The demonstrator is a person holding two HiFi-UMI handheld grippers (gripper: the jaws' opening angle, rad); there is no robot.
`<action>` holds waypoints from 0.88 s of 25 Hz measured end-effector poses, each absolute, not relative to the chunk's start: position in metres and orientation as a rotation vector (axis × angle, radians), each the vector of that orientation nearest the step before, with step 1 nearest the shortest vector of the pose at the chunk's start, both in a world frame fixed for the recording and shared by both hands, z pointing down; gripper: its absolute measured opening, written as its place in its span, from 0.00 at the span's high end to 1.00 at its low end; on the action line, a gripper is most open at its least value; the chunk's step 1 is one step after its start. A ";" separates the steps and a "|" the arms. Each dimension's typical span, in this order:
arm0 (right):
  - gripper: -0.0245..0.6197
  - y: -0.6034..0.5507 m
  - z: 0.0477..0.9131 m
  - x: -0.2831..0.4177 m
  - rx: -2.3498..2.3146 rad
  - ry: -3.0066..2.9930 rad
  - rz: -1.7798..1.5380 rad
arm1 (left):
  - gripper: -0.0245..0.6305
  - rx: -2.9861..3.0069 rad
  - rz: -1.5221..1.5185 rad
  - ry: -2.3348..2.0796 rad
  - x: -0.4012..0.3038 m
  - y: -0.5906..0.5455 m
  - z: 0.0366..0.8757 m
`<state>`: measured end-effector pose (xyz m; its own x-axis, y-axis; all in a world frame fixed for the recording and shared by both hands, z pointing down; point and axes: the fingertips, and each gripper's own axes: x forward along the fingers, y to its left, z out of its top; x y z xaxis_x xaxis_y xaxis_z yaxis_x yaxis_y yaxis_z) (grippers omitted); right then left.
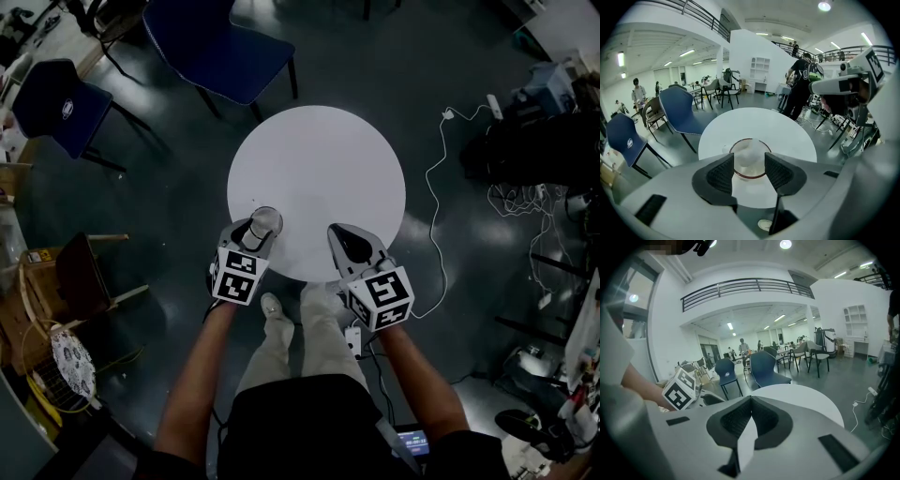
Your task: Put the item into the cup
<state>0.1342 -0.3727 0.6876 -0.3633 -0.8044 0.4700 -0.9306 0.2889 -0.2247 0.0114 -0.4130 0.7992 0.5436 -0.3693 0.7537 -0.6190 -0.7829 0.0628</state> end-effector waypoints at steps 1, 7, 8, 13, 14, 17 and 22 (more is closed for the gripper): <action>0.94 -0.372 0.688 0.134 1.587 -2.294 0.682 | 0.64 2.461 1.086 -0.817 0.011 -0.413 0.799; 0.94 -0.371 0.690 0.129 1.580 -2.289 0.688 | 0.64 2.463 1.082 -0.814 0.007 -0.412 0.797; 0.94 -0.372 0.689 0.130 1.579 -2.289 0.687 | 0.64 2.465 1.076 -0.822 0.007 -0.414 0.794; 0.94 -0.375 0.686 0.127 1.577 -2.289 0.684 | 0.64 2.457 1.059 -0.822 0.005 -0.413 0.787; 0.94 -0.375 0.685 0.125 1.576 -2.289 0.681 | 0.65 2.461 1.053 -0.823 0.003 -0.412 0.785; 0.94 -0.377 0.678 0.118 1.577 -2.296 0.669 | 0.68 2.473 1.038 -0.826 -0.004 -0.411 0.776; 0.94 -0.380 0.661 0.118 1.596 -2.301 0.648 | 0.78 2.492 1.003 -0.852 -0.008 -0.412 0.753</action>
<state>0.1179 -0.3796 0.6613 -0.3588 -0.8135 0.4578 -0.9328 0.2945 -0.2079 -0.0078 -0.4116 0.7531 0.5754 -0.4078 0.7090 -0.6337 -0.7703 0.0712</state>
